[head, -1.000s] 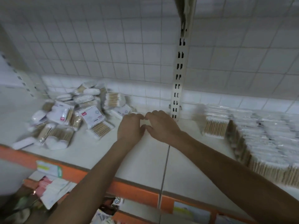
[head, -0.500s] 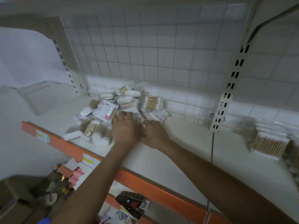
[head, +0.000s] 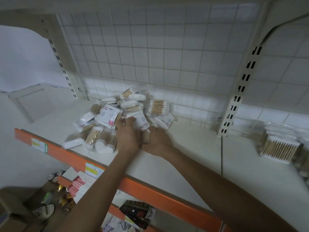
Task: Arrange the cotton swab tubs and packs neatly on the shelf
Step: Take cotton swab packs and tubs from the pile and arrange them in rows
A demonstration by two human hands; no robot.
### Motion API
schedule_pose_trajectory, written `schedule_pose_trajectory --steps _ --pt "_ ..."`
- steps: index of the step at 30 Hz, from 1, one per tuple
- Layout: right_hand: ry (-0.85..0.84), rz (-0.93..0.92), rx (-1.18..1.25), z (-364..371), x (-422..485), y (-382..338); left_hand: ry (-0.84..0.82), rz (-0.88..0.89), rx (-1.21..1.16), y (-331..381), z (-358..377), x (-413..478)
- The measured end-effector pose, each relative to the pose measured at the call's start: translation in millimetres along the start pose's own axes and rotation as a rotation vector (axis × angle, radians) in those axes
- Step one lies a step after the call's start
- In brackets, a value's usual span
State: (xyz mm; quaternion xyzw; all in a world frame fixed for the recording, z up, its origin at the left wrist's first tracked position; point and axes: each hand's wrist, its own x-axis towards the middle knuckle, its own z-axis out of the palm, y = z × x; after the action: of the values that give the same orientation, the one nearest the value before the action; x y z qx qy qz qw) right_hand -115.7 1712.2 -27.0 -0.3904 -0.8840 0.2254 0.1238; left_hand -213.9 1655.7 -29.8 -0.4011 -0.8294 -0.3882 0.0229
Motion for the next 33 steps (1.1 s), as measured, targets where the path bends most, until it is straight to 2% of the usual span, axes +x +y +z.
schedule_pose_trajectory --steps 9,15,19,22,27,31,33 --pt "0.06 0.103 0.004 -34 -31 42 0.045 0.132 -0.157 18 11 -12" --pt "0.173 0.259 0.102 -75 -74 81 -0.065 0.106 -0.274 47 29 -29" --pt "0.273 0.315 0.159 -100 -112 100 -0.185 0.159 -0.272 71 48 -48" --pt "0.282 0.32 0.227 -114 -136 114 -0.287 0.188 -0.265 93 63 -67" --pt "0.285 0.371 0.688 -132 -169 134 -0.38 0.249 -0.205 119 85 -89" --pt "0.276 0.363 0.828 -143 -184 148 -0.402 0.261 -0.123 135 93 -105" --pt "0.28 0.375 0.911 -146 -189 158 -0.349 0.327 -0.043 143 93 -113"
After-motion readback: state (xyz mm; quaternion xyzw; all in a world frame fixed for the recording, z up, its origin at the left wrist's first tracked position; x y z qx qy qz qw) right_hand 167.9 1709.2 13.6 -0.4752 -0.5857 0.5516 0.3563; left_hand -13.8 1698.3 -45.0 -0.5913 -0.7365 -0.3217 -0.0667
